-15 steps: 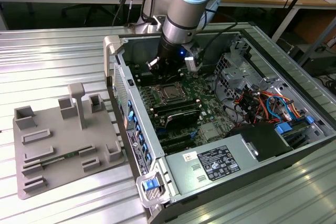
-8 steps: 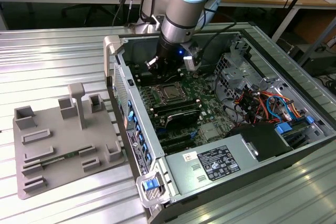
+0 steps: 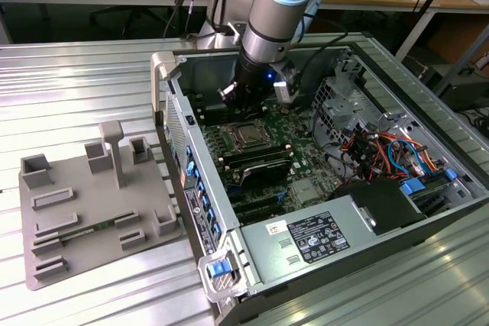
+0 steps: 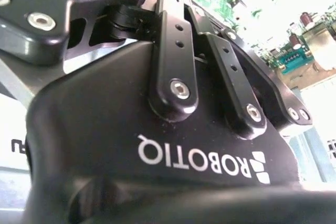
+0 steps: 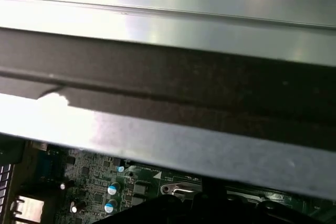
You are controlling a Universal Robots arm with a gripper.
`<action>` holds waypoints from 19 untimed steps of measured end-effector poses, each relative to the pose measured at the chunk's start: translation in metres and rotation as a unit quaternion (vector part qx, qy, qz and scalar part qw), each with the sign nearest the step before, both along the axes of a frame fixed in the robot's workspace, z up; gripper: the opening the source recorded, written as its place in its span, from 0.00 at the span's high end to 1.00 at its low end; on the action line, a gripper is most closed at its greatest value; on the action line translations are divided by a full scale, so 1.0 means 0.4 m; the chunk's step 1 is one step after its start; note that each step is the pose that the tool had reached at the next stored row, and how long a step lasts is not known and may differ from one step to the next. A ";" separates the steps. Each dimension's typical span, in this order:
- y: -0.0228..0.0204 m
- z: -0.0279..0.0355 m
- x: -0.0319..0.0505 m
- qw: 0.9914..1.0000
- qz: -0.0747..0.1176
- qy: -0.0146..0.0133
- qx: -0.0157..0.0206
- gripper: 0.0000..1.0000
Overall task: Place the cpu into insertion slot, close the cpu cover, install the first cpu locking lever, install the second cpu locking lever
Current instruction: 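Install the first cpu locking lever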
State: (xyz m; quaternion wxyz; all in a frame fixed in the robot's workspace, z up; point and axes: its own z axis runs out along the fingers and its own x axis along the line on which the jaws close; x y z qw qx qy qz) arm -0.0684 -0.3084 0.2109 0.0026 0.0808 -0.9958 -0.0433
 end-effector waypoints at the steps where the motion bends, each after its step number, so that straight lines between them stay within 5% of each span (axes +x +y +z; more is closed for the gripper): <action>1: 0.000 -0.001 0.003 1.000 0.000 0.000 0.000 0.89; 19: -0.006 -0.019 0.047 1.000 0.000 0.003 0.000 0.89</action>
